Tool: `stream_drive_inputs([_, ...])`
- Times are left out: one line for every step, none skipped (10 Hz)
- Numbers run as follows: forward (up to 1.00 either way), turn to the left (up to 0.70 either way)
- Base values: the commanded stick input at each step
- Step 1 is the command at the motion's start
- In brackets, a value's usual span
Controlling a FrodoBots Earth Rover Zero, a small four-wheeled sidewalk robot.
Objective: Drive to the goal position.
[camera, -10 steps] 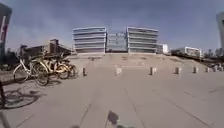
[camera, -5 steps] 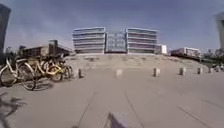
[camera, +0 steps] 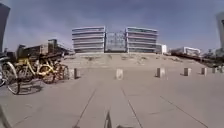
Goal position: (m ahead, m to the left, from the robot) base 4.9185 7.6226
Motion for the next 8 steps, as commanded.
stream_drive_inputs([1.0, 0.0])
stream_drive_inputs([1.0, 0.0])
stream_drive_inputs([1.0, 0.0])
stream_drive_inputs([1.0, 0.0])
stream_drive_inputs([1.0, 0.0])
stream_drive_inputs([1.0, 0.4])
stream_drive_inputs([1.0, 0.4])
stream_drive_inputs([1.0, 0.4])
